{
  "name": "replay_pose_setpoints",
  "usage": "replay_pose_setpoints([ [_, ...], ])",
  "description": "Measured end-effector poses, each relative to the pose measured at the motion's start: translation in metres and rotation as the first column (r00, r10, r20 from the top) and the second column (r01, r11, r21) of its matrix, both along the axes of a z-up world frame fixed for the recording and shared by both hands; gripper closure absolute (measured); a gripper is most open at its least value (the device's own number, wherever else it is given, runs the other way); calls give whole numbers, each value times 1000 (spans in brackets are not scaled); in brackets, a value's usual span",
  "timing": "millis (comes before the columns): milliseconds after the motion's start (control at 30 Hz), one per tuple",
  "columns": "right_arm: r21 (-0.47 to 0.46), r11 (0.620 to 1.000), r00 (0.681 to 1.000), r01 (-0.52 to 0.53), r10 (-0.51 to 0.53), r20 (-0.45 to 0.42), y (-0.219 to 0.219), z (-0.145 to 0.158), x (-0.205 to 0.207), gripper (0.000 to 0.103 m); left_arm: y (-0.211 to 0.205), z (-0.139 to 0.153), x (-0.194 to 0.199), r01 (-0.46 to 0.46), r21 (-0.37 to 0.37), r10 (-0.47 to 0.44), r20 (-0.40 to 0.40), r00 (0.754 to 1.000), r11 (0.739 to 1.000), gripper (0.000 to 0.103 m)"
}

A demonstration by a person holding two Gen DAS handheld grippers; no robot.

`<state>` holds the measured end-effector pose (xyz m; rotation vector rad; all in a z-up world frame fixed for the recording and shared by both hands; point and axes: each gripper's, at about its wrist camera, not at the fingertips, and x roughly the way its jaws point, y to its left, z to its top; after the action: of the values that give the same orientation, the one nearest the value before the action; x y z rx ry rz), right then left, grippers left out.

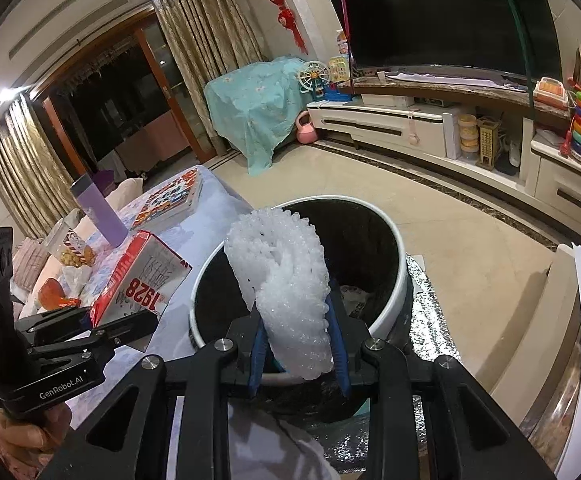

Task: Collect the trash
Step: 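Carry the red carton and white foam net over the bin with both tools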

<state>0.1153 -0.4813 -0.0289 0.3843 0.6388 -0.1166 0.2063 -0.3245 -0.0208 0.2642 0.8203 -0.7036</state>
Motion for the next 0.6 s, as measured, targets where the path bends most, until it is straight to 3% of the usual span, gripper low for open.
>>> replay_pose_setpoints([
  [600,-12,1000,998,-13,12,-65,-16,-7,29,72,-32,-12,21,40,41,-38,-55,998,998,74],
])
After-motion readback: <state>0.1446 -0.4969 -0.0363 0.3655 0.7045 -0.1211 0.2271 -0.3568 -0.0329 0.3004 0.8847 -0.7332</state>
